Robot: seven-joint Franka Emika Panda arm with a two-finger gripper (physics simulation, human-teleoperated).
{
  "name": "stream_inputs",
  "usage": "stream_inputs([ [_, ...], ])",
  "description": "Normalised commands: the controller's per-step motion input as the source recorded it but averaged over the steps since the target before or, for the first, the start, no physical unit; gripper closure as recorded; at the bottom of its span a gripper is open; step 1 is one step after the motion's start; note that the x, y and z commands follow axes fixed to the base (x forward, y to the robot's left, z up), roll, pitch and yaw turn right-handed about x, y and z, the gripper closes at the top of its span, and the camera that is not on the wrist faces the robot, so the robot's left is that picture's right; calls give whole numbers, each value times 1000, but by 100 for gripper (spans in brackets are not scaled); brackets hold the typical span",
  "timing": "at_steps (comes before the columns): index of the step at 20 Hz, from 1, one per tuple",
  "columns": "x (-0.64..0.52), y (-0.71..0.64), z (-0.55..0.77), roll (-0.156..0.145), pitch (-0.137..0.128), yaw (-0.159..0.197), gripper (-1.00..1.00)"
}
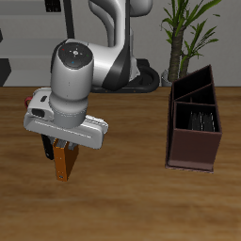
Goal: Place the left striped book into the left desk caddy's right compartment and place the right striped book into the left desk caddy's right compartment and place the orange book into the left desk caddy's left compartment
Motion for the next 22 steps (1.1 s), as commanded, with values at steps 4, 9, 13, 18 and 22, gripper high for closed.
stream_inputs([
  [4, -598, -22, 543, -52, -56, -50, 100],
  [9, -408, 111, 340, -55, -48, -63, 100],
  [13, -370, 206, 257, -31, -44, -47, 100],
  [18, -388, 169, 163, -66, -30, -47, 100],
  [22, -363, 129, 99, -44, -2, -28, 100],
])
